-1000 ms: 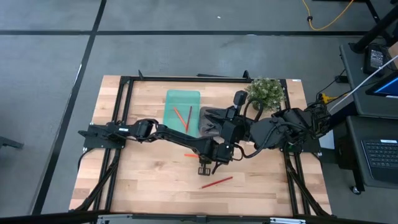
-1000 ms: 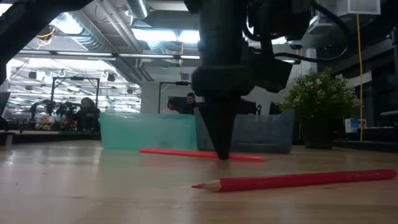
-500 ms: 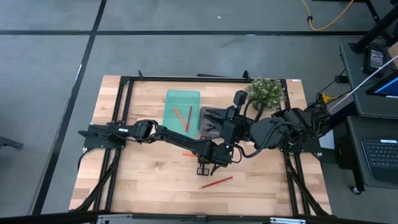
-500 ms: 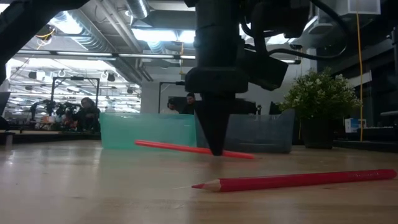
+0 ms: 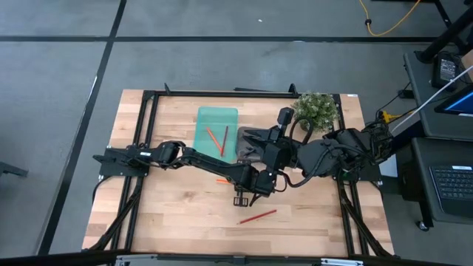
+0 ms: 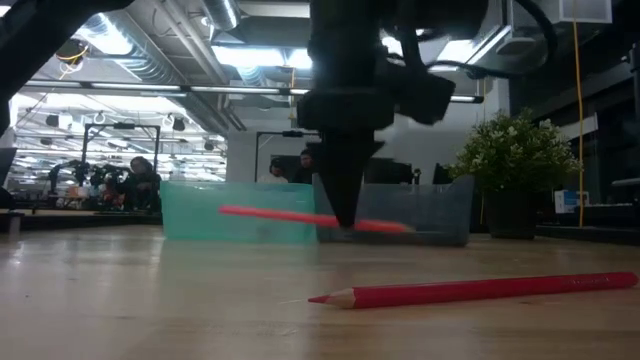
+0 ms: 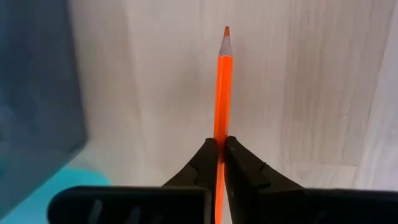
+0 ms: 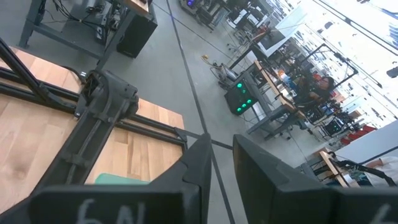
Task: Sort pens & pencils
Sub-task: Put the orange colored pencil into the green bin
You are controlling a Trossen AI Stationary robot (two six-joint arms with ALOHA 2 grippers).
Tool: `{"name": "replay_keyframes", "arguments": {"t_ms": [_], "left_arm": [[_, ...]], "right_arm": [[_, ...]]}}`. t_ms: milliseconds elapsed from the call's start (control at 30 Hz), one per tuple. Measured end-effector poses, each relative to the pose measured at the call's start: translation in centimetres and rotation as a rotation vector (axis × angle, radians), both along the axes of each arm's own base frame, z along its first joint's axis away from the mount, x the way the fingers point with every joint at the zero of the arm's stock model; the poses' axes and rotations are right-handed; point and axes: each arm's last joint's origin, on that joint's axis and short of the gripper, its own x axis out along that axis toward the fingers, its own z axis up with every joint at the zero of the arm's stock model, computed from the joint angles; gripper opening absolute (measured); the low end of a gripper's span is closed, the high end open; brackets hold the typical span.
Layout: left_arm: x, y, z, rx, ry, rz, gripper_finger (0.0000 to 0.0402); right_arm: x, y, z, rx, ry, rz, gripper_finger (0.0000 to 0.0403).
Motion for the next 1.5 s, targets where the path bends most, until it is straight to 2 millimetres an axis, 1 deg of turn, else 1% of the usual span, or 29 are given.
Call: {"name": "replay_keyframes", "arguments": {"t_ms": [233,467,567,667,867,1033,1100,1200,1500], "left_arm": [[-1.0,0.4,3.3,0.033,-0.042,0.042,0.0012],[-3.3,1.1,7.6,0.115,-0.062,0.095,0.0012],[-4.0,2.2,9.1,0.169,-0.071,0.115,0.0012],[-4.3,4.3,10.2,0.205,-0.069,0.157,0.0012],[-4.5,9.8,10.1,0.228,0.017,0.238,0.0012],[-4.8,13.8,9.1,0.233,0.073,0.310,0.0012],[-4.7,14.8,8.9,0.231,0.064,0.316,0.0012],[-4.5,15.9,8.3,0.225,0.053,0.298,0.0012],[-5.4,18.6,6.1,0.194,0.137,0.310,0.0012]], "right_arm": [[0.0,0.0,0.0,0.000,0.000,0.000,0.0069],[0.0,0.0,0.1,0.002,-0.006,0.000,0.0069],[0.0,0.0,0.1,0.003,-0.007,0.001,0.0069],[0.0,0.0,0.1,0.003,-0.007,0.000,0.0069],[0.0,0.0,0.0,-0.001,0.005,0.000,0.0069],[-0.2,-0.1,-0.5,-0.004,0.047,-0.007,0.0069],[-0.3,-0.1,-0.8,0.001,0.066,-0.012,0.0069],[-0.4,-0.3,-1.1,-0.006,0.094,-0.036,0.0069],[-1.0,-0.5,-1.6,-0.049,0.139,-0.093,0.0069]]}}
